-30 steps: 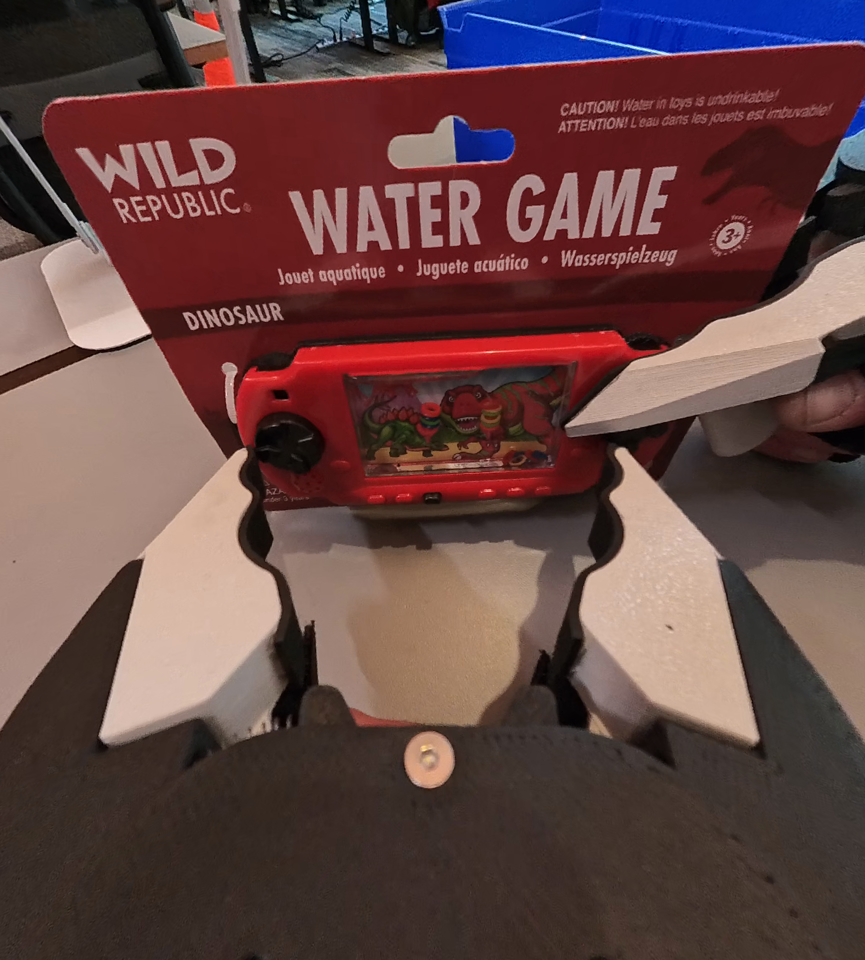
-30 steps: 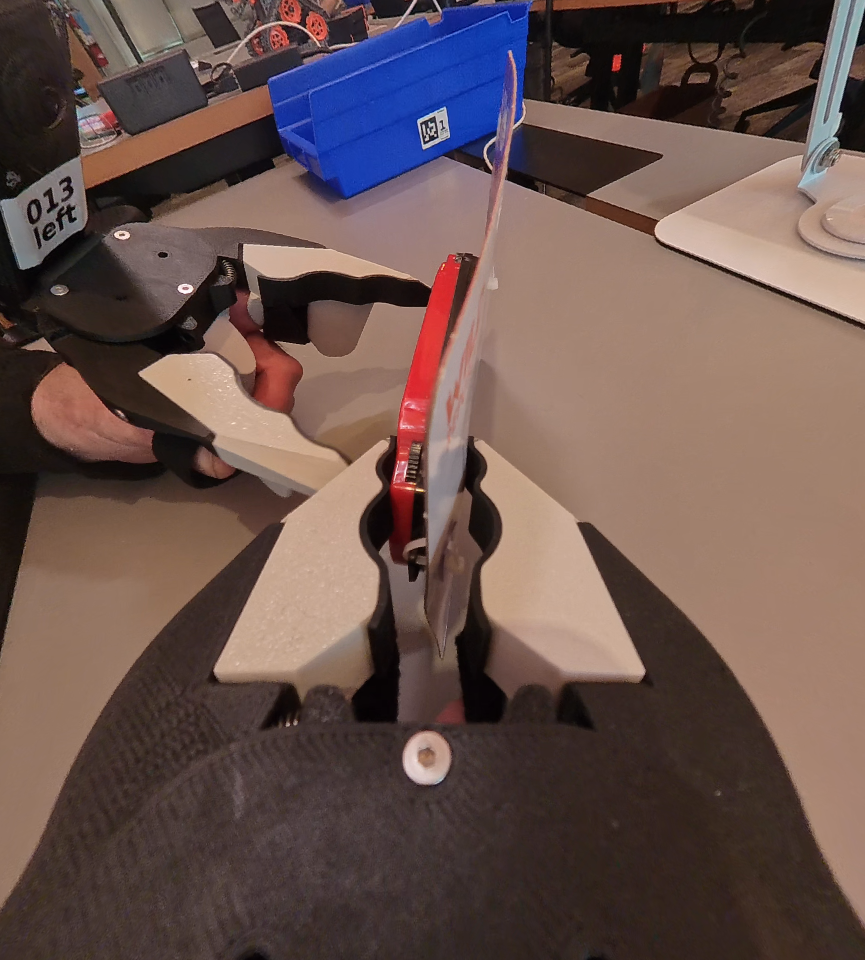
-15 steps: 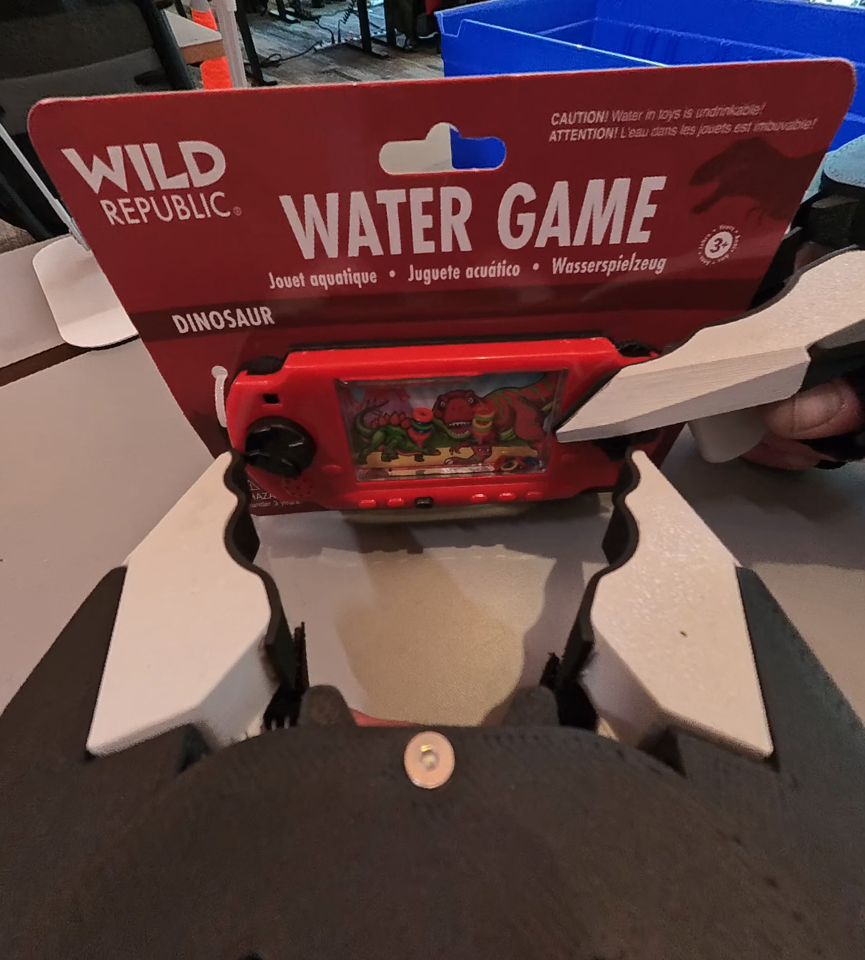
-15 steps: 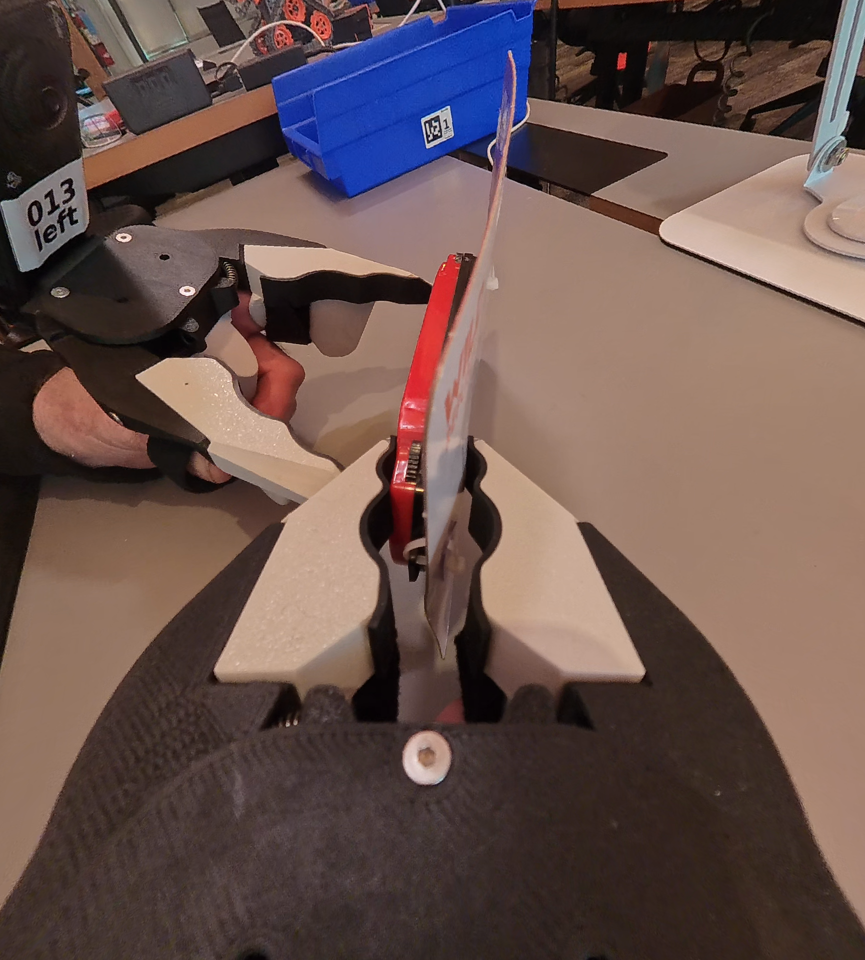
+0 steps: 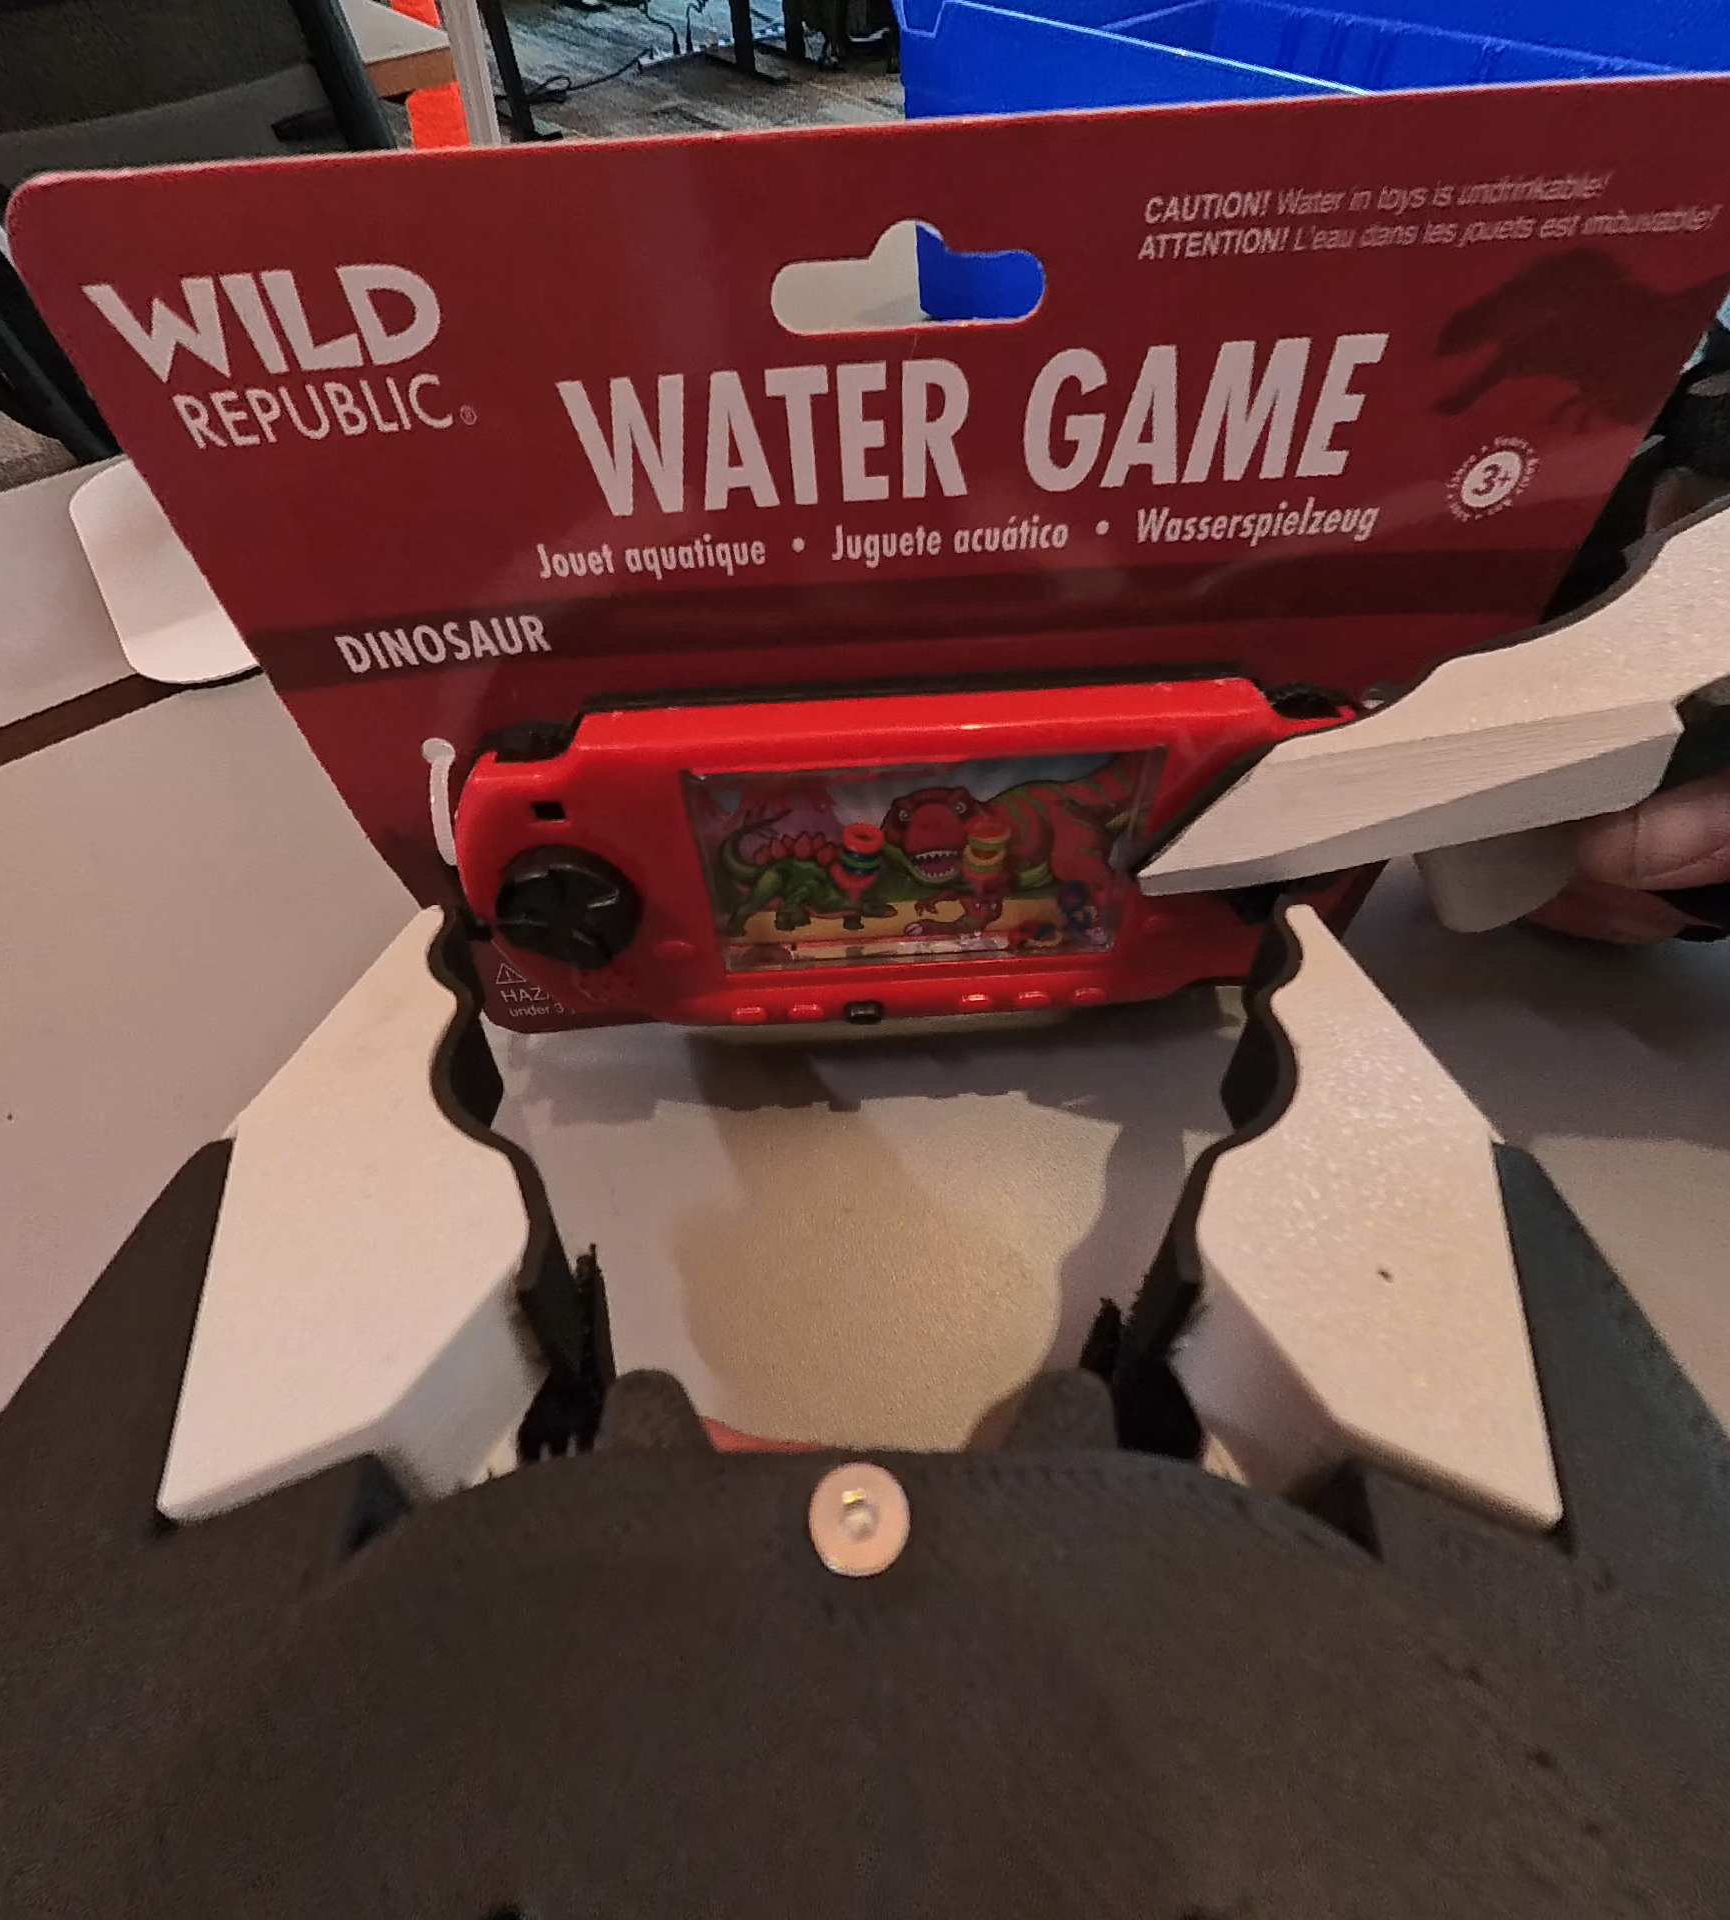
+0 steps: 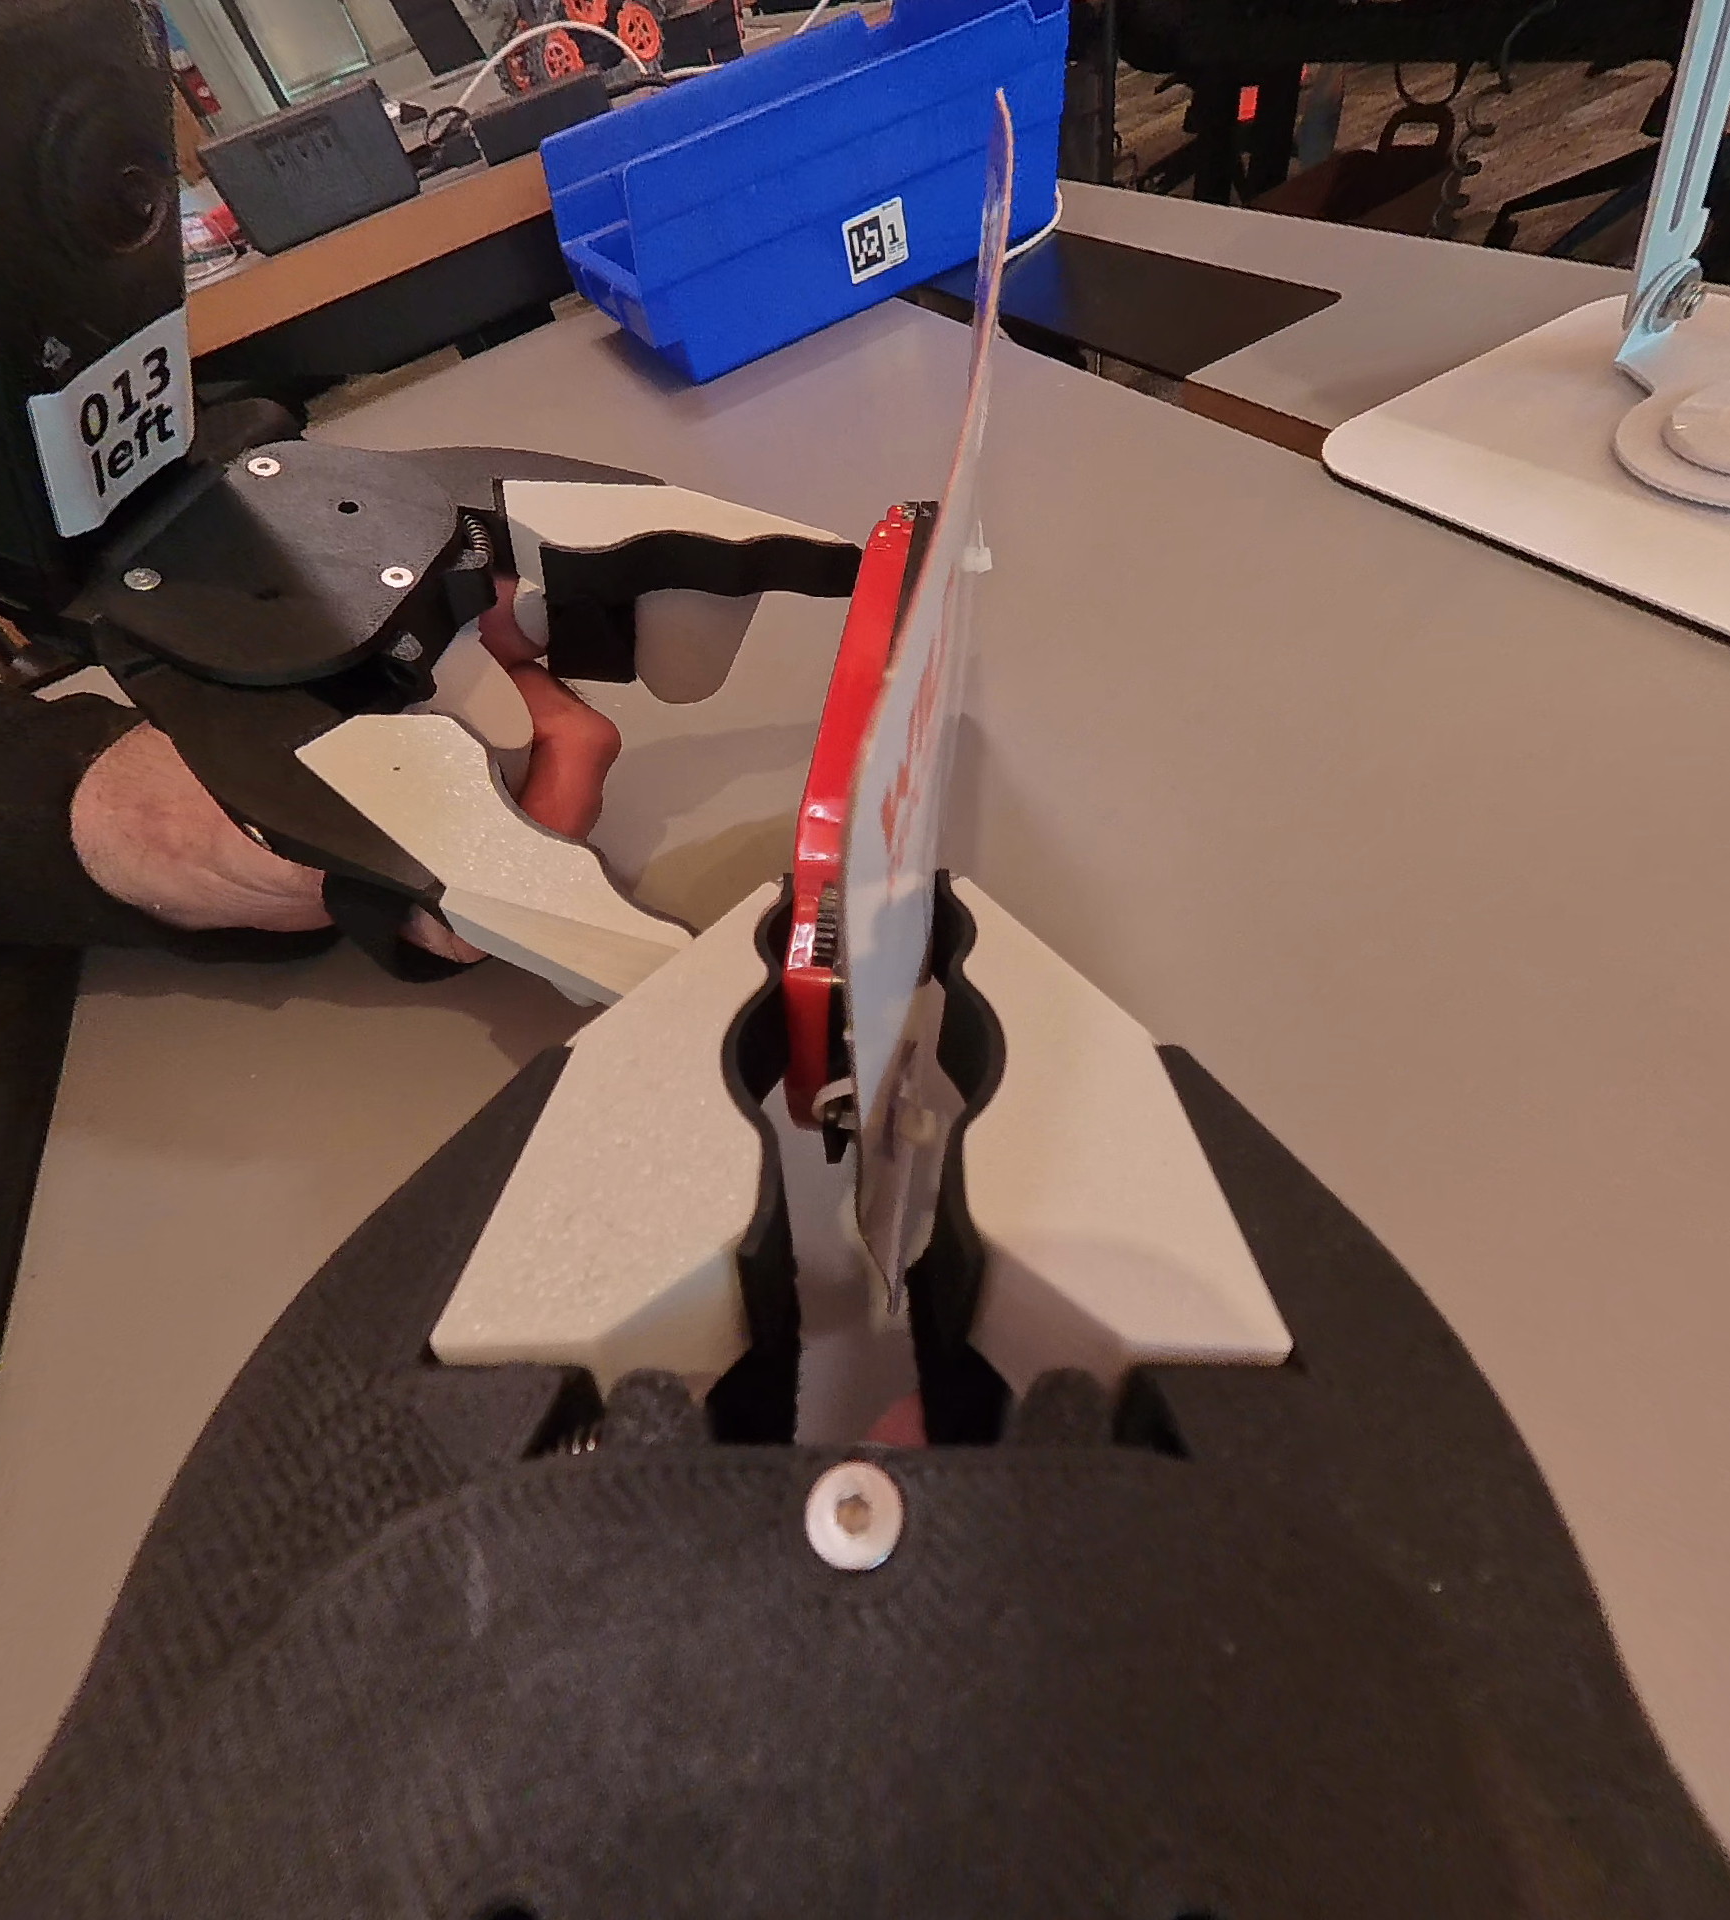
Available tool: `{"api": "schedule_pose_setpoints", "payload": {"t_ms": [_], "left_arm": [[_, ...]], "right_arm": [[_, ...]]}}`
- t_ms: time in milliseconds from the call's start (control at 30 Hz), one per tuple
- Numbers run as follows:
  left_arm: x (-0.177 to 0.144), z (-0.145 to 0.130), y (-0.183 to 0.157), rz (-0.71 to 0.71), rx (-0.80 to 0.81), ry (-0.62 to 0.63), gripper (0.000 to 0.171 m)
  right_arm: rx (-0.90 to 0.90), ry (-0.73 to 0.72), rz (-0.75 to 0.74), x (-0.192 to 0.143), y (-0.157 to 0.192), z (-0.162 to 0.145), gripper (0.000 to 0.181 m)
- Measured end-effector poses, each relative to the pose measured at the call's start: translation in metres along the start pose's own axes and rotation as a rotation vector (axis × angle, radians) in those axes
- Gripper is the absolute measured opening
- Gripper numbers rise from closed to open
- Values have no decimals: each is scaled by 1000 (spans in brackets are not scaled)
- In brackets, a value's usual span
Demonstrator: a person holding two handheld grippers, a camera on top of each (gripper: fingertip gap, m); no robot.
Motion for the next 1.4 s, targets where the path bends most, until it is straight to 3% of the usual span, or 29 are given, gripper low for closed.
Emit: {"api": "schedule_pose_setpoints", "payload": {"t_ms": [333,1400], "left_arm": [[-6,1,2,-22,-4,-19,134],[-6,1,1,-11,9,-18,138]], "right_arm": [[13,-6,14,-1,1,0,22],[22,-2,11,-2,1,0,22]]}}
Point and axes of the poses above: each gripper's, where its closed fingertips meet, x out along the fingers, z out of its top, y = z × x across the jaws, the point moved 1 cm from there along -x, back along the fingers, and after that the axes turned 11 degrees about z, right-handed, at the moved point
